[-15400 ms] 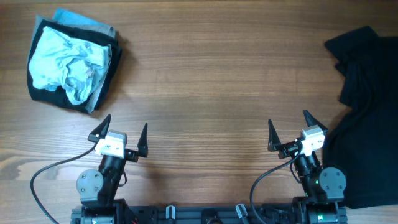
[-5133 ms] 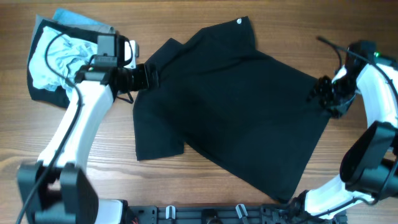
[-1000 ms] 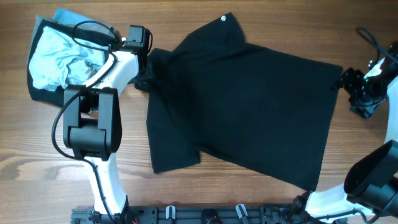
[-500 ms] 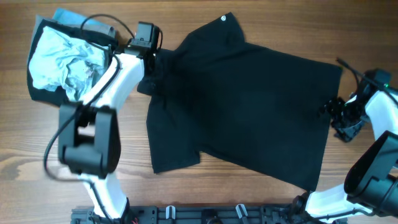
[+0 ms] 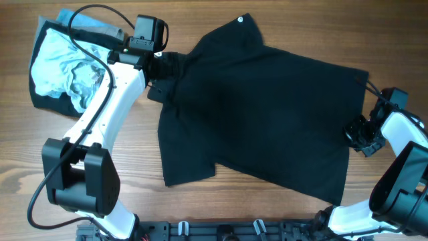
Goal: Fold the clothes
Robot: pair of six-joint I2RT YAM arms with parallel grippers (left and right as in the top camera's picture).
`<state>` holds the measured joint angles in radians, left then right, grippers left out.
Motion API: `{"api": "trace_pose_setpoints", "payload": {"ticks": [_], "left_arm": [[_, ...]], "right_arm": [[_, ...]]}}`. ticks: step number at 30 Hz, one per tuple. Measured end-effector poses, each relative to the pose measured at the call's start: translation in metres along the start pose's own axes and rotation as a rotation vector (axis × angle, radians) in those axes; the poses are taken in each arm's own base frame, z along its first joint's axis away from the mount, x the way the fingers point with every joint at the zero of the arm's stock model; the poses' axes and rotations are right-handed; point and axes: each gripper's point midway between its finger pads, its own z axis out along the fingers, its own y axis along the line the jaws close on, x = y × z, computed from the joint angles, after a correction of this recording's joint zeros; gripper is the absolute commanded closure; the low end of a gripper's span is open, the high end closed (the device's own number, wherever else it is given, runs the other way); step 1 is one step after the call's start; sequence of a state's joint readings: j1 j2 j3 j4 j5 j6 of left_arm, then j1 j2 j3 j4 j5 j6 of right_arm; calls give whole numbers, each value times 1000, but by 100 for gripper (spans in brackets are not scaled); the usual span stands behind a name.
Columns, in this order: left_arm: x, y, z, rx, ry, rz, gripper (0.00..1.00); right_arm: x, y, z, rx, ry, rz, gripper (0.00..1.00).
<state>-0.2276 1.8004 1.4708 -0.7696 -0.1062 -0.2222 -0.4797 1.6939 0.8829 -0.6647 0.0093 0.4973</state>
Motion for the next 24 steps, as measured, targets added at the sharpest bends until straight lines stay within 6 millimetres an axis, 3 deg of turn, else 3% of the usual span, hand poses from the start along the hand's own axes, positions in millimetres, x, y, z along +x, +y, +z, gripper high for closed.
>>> {"api": "trace_pose_setpoints", "payload": {"ticks": [4,9,10,11,12,13,19,24], "left_arm": [[0,0,0,0,1,0,15],[0,0,0,0,1,0,15],[0,-1,0,1,0,2,15],[0,-1,0,2,-2,2,15],[-1,-2,0,3,-6,2,15],[-2,-3,0,6,-11,3,15],[-13,-19,-2,50,-62,30,23],[-23,-57,1,169,-118,137,58]], "right_arm": [[-6,-11,0,65,-37,42,96],[-19,-47,-3,188,-88,136,95],[-23,-52,-4,200,-95,158,81],[-28,-58,-7,209,-105,184,49],[-34,-60,-10,212,-115,204,31],[-42,-64,-15,216,-130,222,25],[-86,-55,-62,193,-201,210,20],[-99,-25,-92,52,-191,134,21]]}}
